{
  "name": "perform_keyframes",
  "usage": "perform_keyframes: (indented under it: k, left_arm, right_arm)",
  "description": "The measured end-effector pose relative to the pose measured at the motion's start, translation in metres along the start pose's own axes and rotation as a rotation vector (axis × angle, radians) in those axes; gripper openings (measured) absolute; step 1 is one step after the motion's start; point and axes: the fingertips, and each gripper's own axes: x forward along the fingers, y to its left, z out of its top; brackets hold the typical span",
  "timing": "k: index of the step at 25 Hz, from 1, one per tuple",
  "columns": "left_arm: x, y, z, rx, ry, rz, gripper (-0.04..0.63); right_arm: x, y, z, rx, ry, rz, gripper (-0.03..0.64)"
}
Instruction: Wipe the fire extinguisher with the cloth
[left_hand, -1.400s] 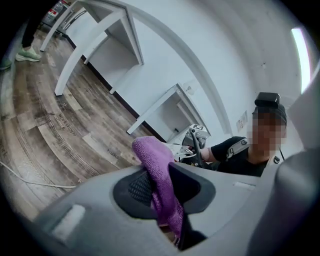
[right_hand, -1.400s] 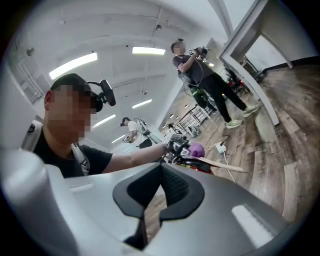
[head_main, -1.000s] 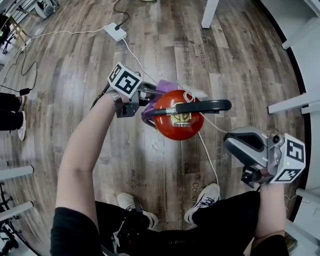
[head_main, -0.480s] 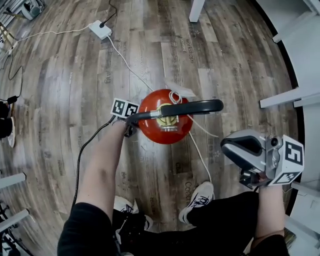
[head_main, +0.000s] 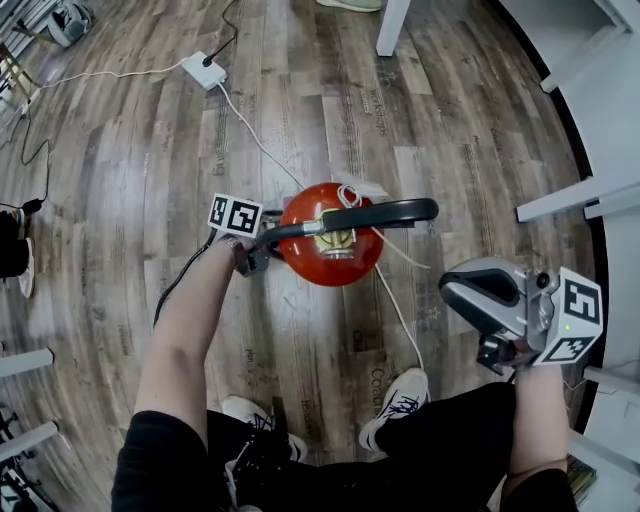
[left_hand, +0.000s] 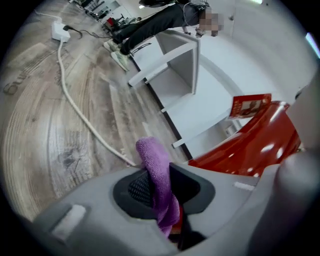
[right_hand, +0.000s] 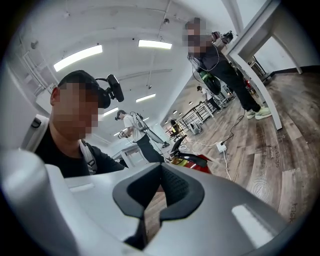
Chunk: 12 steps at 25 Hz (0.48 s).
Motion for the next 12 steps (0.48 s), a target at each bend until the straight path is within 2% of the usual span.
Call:
perform_keyframes:
  k: [3, 5, 10, 12]
  left_arm:
    - [-0.021, -0.064, 0.033, 0.064, -0.016, -0.158, 0.064]
    - [-0.040, -0.106, 0.057, 0.113, -0.049, -0.223, 0.064]
    - [-0.093, -0.211, 0.105, 0.295, -0.225, -0.378, 0.064]
    - [-0.115, -0.244, 0.110, 0.373, -0.274, -0.406, 0.064]
  right_arm:
    - [-0.001, 0.000, 0.006, 0.010, -0.029, 0.011, 0.003]
    - [-0.001, 0.002, 0.011, 0.008, -0.046, 0.019, 0.003]
    - [0.001, 0.008, 0.015, -0.014, -0.055, 0.031, 0.003]
    - [0.001, 0.009, 0.014, -0.017, -0.053, 0.034, 0.003]
